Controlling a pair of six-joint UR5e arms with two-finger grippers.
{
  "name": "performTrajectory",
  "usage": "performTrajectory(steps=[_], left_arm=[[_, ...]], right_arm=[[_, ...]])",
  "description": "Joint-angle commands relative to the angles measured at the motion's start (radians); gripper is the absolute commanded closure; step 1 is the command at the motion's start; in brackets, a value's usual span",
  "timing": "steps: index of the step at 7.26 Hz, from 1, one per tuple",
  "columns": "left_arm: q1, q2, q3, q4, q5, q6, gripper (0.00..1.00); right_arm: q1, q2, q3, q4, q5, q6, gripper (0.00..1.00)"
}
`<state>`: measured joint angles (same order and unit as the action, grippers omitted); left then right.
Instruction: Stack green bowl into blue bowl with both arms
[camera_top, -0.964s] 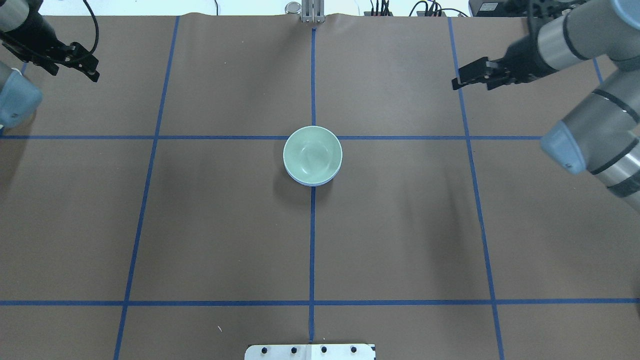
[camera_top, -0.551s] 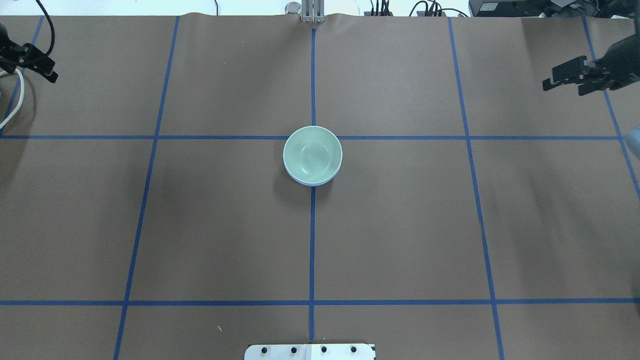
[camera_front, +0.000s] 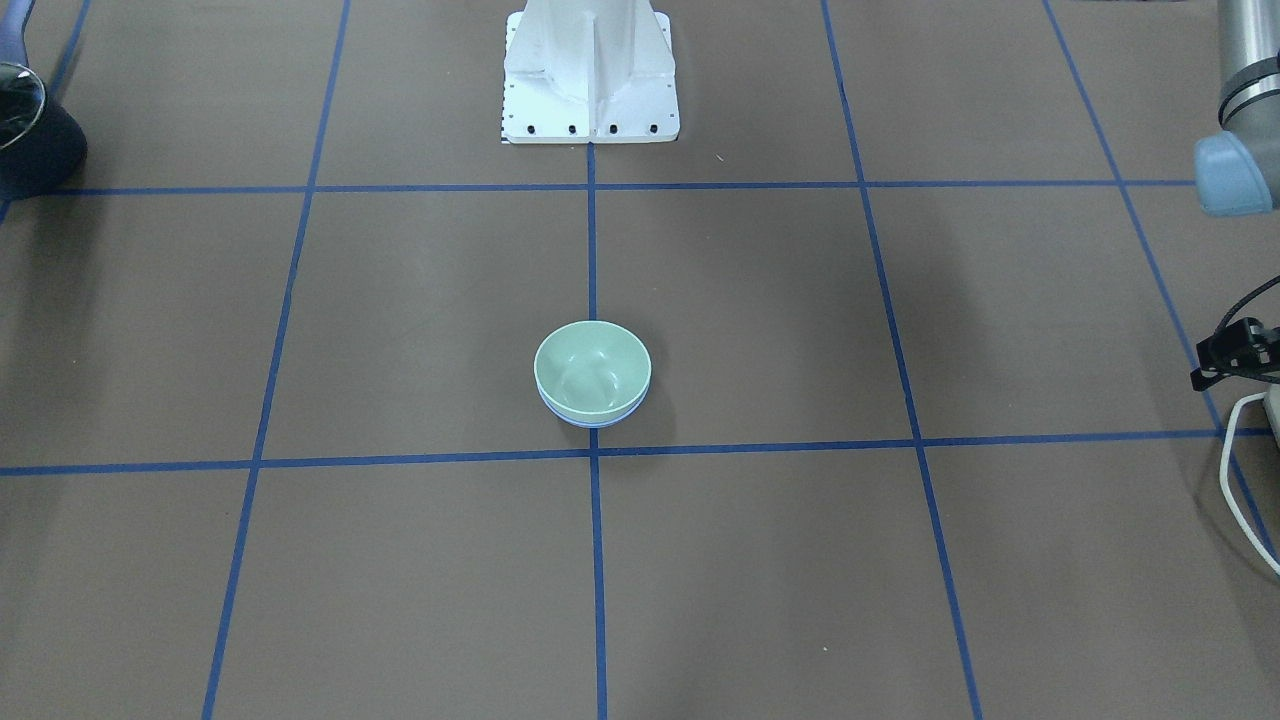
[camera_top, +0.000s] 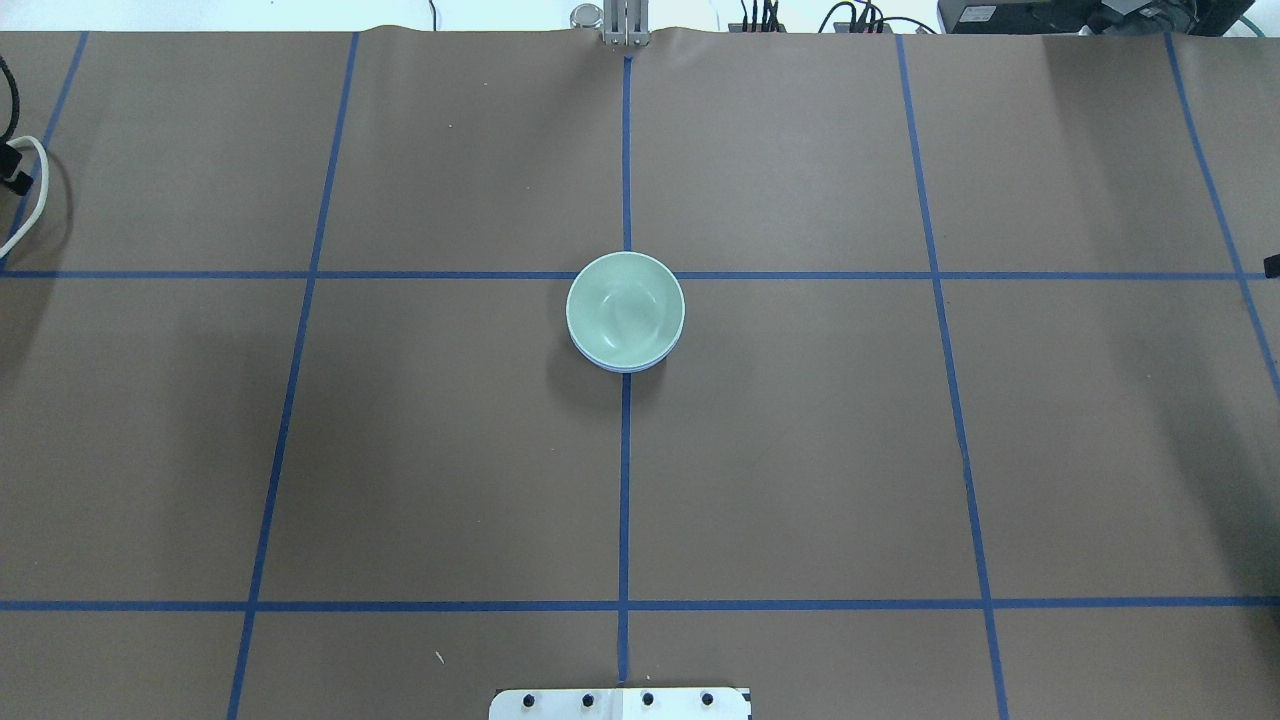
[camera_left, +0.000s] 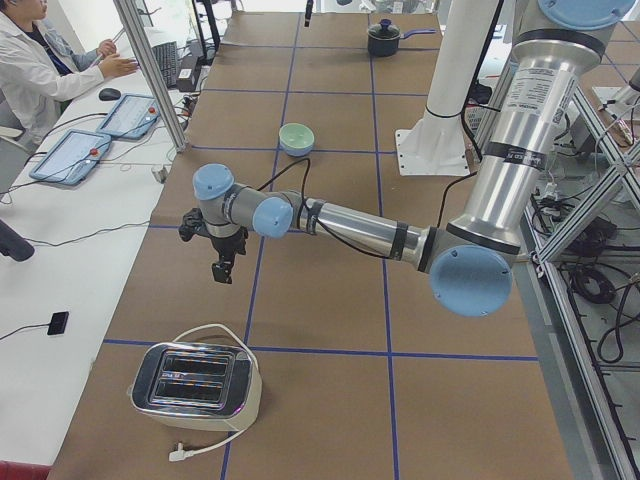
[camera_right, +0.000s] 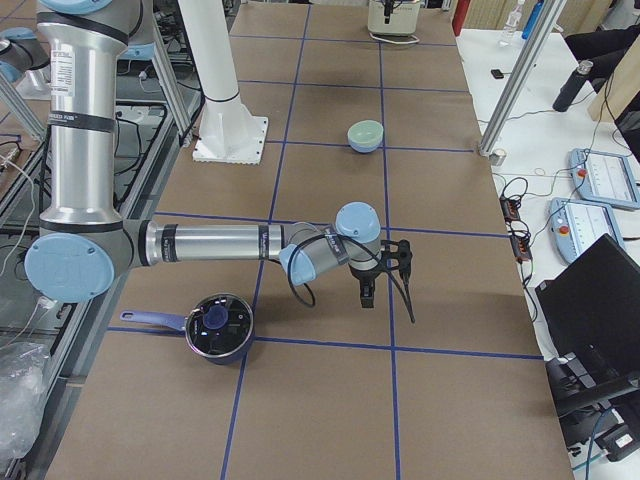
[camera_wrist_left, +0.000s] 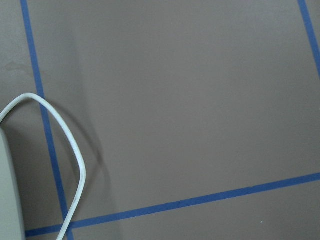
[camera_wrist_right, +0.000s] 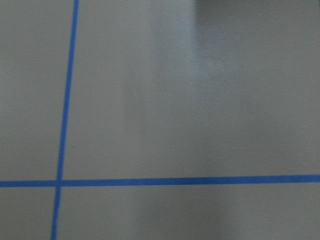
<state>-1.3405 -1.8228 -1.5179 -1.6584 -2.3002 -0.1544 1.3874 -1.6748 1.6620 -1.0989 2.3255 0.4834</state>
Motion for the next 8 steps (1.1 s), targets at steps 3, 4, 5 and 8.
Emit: performTrajectory(steps=[3, 4, 5, 8], left_arm=[[-0.048, 0.076, -0.004, 0.003, -0.063, 0.026, 0.02], [-0.048, 0.077, -0.004, 0.005, -0.064, 0.026, 0.02], [-0.051, 0.079, -0.013, 0.008, -0.064, 0.026, 0.02], [-0.097, 0.1, -0.018, 0.015, -0.064, 0.048, 0.02]], right_arm=[[0.036, -0.066, -0.001, -0.012, -0.008, -0.034, 0.0], [0.036, -0.056, 0.013, -0.08, -0.006, -0.034, 0.0], [0.051, -0.037, 0.043, -0.169, -0.009, -0.037, 0.0], [0.136, -0.022, 0.123, -0.366, -0.012, -0.196, 0.0]])
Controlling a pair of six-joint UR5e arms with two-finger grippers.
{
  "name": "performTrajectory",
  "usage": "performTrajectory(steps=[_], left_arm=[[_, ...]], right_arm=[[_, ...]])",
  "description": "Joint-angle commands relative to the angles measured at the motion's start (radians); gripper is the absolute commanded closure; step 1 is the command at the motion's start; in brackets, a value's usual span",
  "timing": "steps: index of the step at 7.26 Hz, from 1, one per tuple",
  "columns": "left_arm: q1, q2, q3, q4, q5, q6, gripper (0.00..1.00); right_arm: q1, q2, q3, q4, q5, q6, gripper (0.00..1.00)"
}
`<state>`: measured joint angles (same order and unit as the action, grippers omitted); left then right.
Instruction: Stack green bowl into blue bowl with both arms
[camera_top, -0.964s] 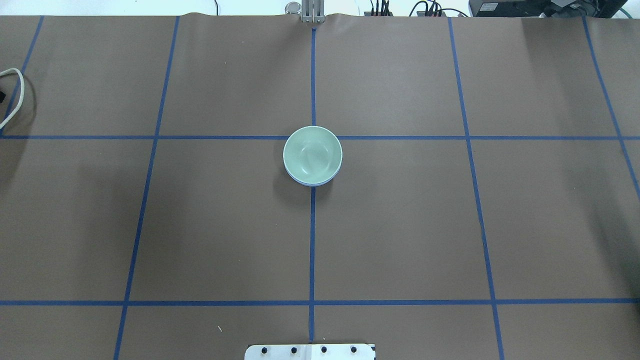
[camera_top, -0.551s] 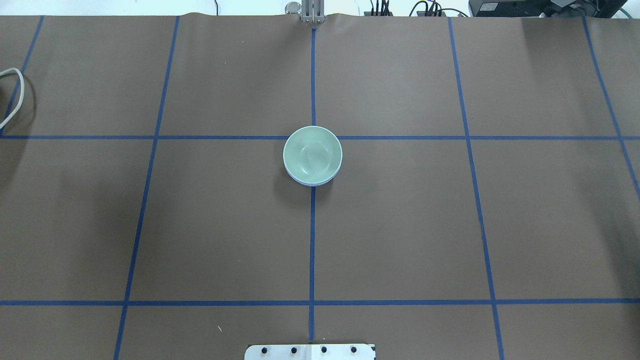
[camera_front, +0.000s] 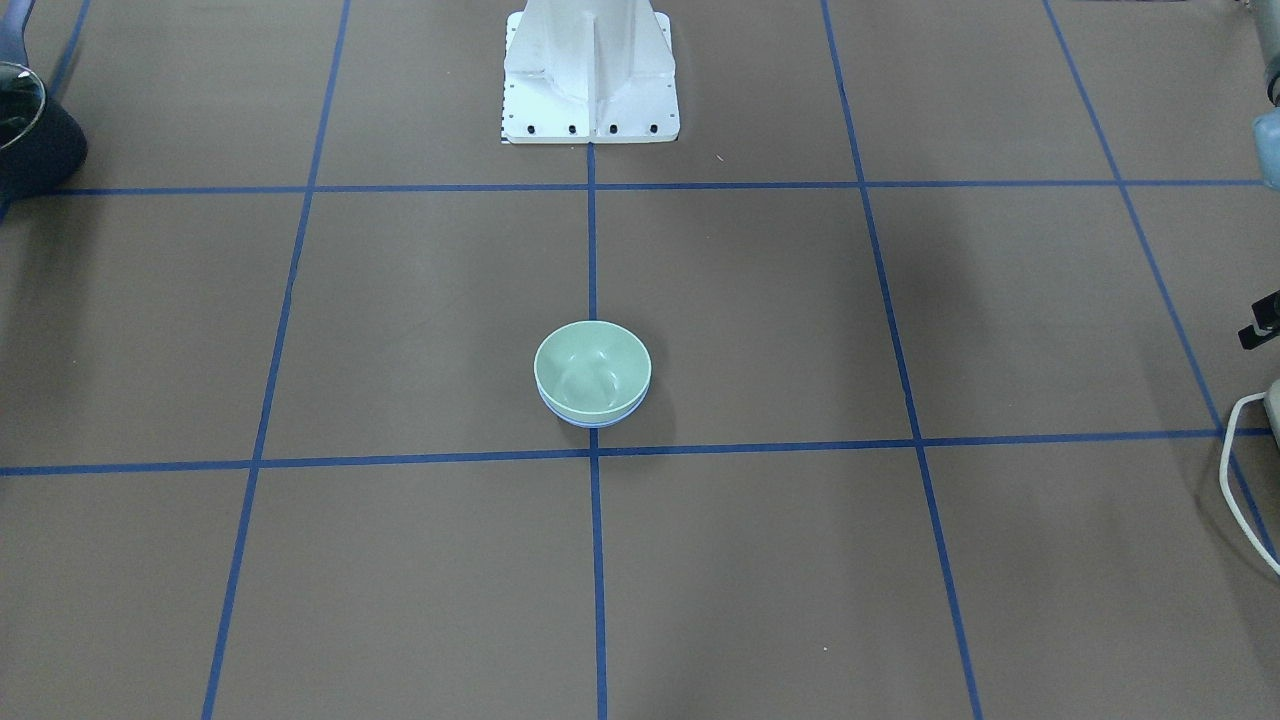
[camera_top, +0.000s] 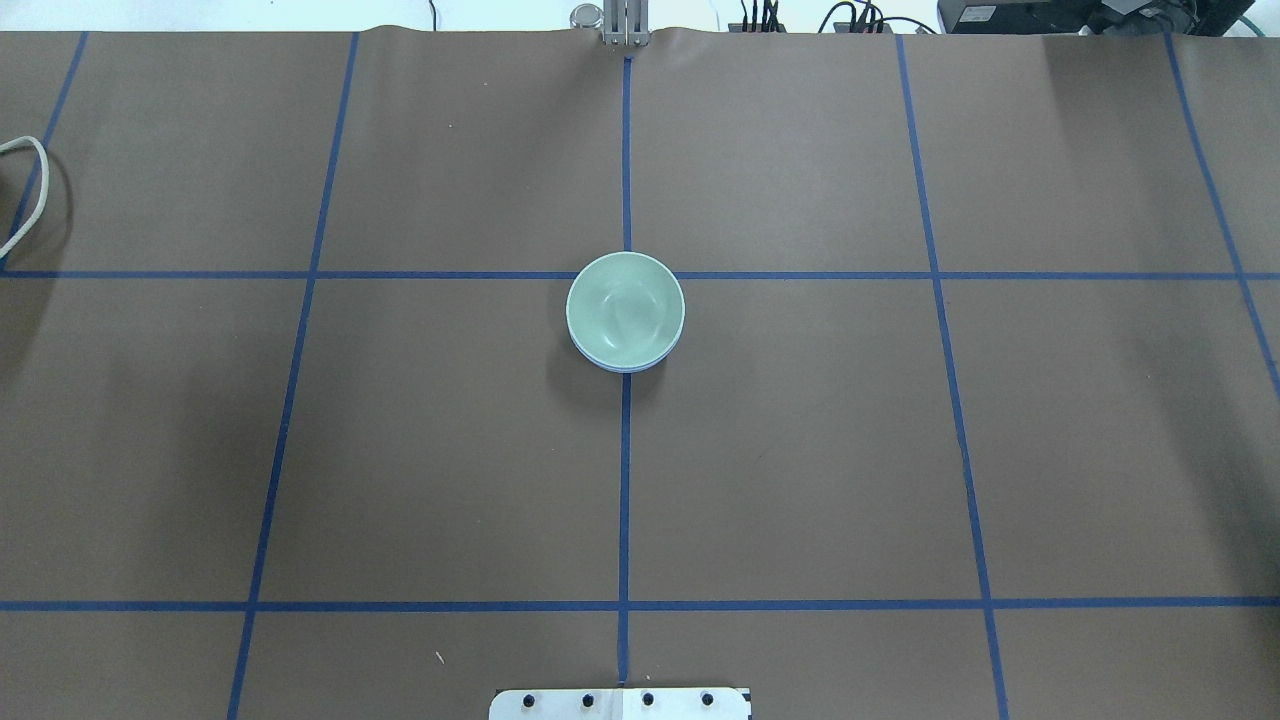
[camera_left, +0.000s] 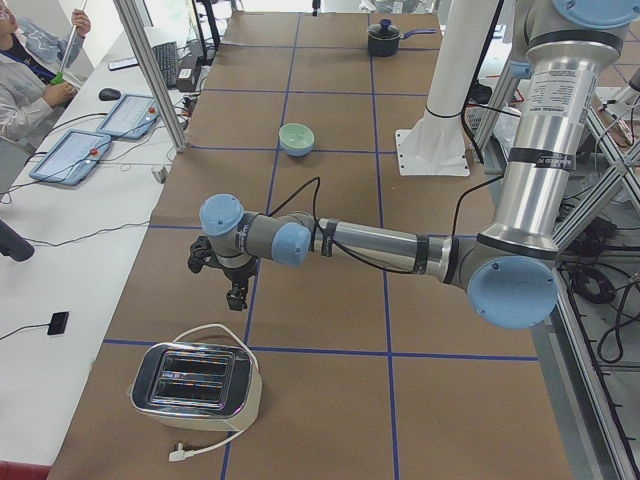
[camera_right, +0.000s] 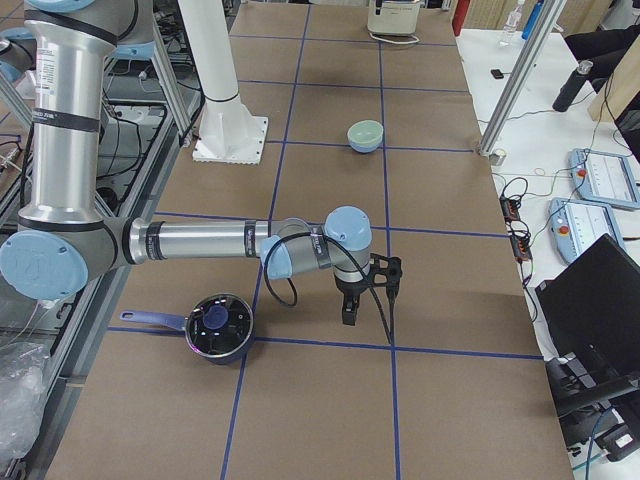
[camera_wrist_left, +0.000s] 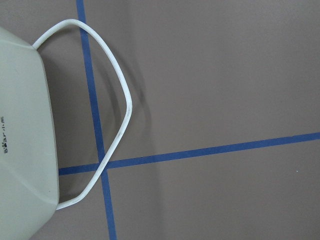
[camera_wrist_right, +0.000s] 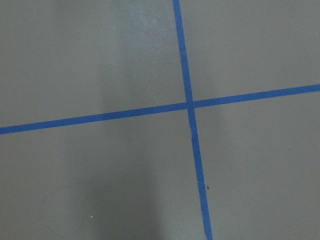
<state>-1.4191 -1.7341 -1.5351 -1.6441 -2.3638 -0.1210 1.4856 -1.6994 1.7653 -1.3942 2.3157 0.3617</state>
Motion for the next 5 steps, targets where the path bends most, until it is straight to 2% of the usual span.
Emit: performTrajectory(steps=[1, 5], left_arm=[[-0.018, 0.013, -0.002, 0.001, 0.0, 0.017, 0.02], [-0.018, 0.015, -0.002, -0.002, 0.0, 0.017, 0.02]], right_arm=[[0.041, 0.003, 0.025, -0.072, -0.021, -0.081, 0.0], [0.041, 0.001, 0.034, -0.074, -0.029, -0.081, 0.0]])
